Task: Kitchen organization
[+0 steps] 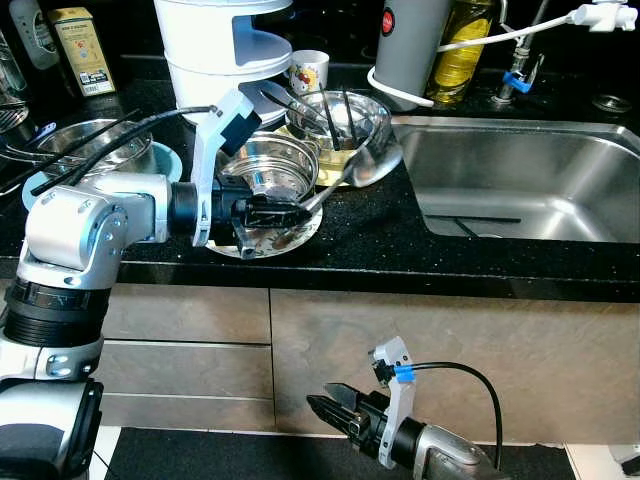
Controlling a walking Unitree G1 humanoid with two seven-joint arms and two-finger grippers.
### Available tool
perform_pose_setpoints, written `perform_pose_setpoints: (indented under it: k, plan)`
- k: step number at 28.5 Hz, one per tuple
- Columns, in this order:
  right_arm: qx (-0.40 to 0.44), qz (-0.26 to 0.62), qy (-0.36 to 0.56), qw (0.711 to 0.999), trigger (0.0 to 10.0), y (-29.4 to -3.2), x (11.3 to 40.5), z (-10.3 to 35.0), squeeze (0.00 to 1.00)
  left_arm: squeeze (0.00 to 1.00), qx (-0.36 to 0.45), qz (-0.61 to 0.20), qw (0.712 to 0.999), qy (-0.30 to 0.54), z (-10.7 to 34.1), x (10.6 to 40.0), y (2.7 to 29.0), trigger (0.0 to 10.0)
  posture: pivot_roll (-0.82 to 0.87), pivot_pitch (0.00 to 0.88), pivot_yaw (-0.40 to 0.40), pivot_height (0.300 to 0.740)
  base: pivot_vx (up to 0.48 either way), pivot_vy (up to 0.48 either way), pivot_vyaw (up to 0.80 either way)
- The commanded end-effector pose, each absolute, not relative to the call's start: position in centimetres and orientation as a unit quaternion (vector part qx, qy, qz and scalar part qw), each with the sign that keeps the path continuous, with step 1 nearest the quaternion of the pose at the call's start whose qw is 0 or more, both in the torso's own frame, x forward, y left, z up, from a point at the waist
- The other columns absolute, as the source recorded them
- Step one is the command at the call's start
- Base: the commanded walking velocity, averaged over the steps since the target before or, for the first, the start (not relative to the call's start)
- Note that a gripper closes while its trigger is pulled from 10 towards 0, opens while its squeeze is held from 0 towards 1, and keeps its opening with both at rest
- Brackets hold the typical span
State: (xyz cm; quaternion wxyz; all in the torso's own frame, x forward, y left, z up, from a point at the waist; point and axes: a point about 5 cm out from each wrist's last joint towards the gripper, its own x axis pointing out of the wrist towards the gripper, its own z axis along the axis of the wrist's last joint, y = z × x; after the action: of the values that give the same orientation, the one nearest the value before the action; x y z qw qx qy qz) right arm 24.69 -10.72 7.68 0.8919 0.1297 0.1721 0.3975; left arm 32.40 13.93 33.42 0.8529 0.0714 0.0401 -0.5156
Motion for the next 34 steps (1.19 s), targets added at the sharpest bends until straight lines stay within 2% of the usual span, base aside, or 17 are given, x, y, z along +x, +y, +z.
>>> perform_pose_setpoints:
  k: [1,11,17,25,29,34]
  plan:
    - [0.134,0.397,0.173,0.891,10.0,-10.7,24.5,7.6,0.00,0.00,0.093,-0.492,0.865,0.027,34.1,32.8,13.9,0.0,-0.06,0.198,-0.011,0.740,0.000,0.000,0.00]
    - [0.136,0.393,0.173,0.893,10.0,-10.7,24.4,7.6,0.00,0.00,0.145,-0.449,0.882,0.006,33.9,33.6,13.6,0.0,-0.06,0.205,-0.004,0.740,0.000,0.000,0.00]
    - [0.137,0.393,0.176,0.892,10.0,-10.8,24.4,7.5,0.00,0.00,0.149,-0.433,0.889,-0.006,35.0,34.2,14.1,0.0,-0.05,0.210,-0.009,0.740,0.000,0.000,0.00]
    - [0.135,0.394,0.174,0.892,10.0,-10.7,24.7,7.6,0.00,0.00,0.101,-0.489,0.866,-0.005,34.0,34.3,10.6,0.0,-0.05,0.212,-0.010,0.740,0.000,0.000,0.00]
    - [0.134,0.391,0.172,0.894,10.0,-11.0,24.8,7.7,0.00,0.00,0.050,-0.499,0.865,0.000,34.1,34.9,9.4,0.0,-0.06,0.212,-0.006,0.740,0.000,0.000,0.00]
    - [0.135,0.389,0.175,0.894,10.0,-11.1,24.6,7.5,0.00,0.00,0.034,-0.486,0.873,0.031,33.0,35.7,7.5,0.0,-0.05,0.215,-0.008,0.740,0.000,0.000,0.00]
